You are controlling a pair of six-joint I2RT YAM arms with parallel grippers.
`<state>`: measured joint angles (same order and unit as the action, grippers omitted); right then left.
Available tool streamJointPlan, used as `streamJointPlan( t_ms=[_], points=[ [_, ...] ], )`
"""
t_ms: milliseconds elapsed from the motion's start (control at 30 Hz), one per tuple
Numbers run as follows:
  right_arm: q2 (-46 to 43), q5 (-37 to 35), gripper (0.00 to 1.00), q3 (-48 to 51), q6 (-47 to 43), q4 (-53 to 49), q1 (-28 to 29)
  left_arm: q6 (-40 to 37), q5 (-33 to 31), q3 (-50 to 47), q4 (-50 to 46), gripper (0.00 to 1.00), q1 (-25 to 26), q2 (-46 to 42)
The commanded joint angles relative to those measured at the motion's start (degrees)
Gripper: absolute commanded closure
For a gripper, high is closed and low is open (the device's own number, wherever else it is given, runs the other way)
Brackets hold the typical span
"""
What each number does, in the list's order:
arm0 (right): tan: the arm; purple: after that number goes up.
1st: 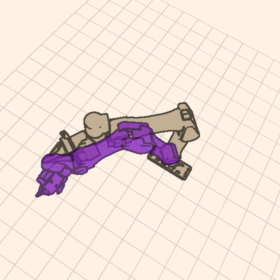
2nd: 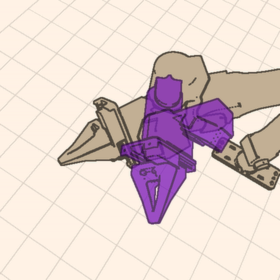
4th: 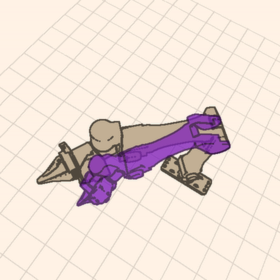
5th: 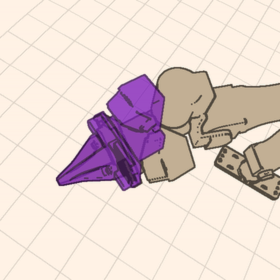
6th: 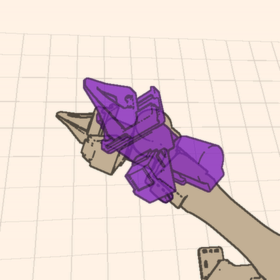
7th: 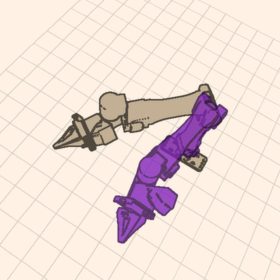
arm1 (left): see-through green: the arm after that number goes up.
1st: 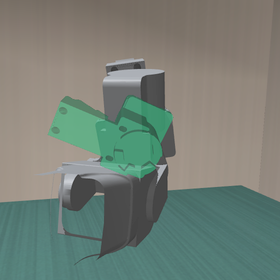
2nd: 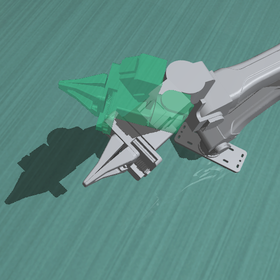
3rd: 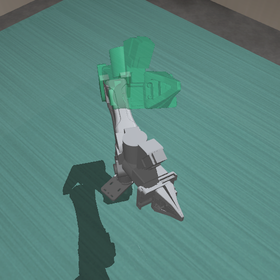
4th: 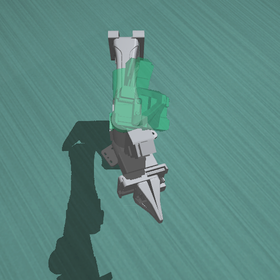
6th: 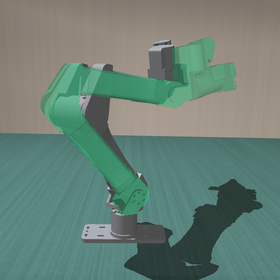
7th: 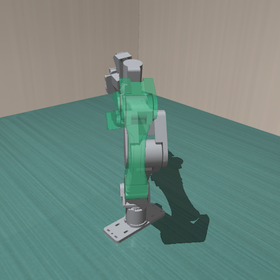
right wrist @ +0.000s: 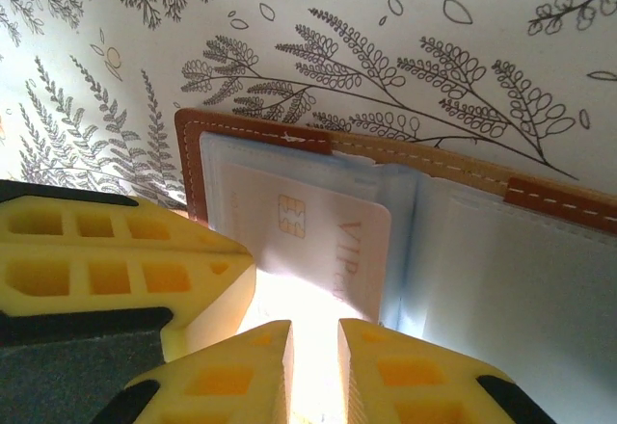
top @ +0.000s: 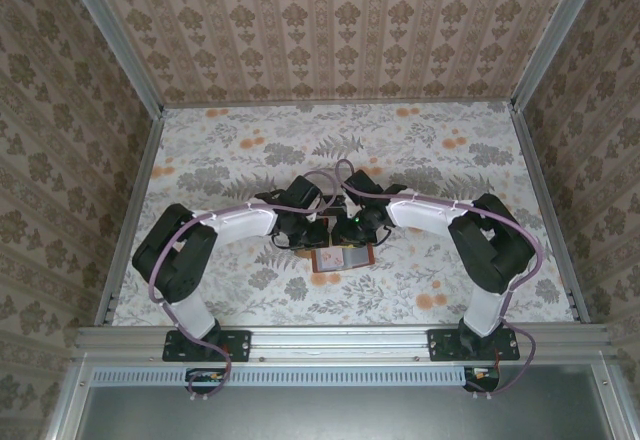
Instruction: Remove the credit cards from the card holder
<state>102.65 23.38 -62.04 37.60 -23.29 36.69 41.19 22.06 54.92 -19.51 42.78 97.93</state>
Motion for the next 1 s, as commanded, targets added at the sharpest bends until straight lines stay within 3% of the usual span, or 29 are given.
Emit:
streamJointPlan(
  t_ms=[0, 400, 700, 967],
  points=[
    [1.1, -0.6, 0.78, 0.6, -0.9, -0.4, -0.3, -0.2, -1.2, -1.1, -1.1, 1.00, 0.3, 0.9],
    [2.8, -1.0, 0.78, 0.6, -1.1, -0.3, -0.3, -0.8, -2.0, -1.4, -2.1, 1.00, 0.4, 1.8],
    [1.6, -6.6, 0.75, -0.3, -2.7, -4.8, -0.4, -1.3, -3.2, -1.0, -3.6, 0.97, 0.3, 0.8],
    [-1.0, -4.4, 0.75, 0.0, -2.1, -3.6, -0.4, -1.2, -3.6, -0.5, -4.6, 0.94, 0.4, -0.6]
  ],
)
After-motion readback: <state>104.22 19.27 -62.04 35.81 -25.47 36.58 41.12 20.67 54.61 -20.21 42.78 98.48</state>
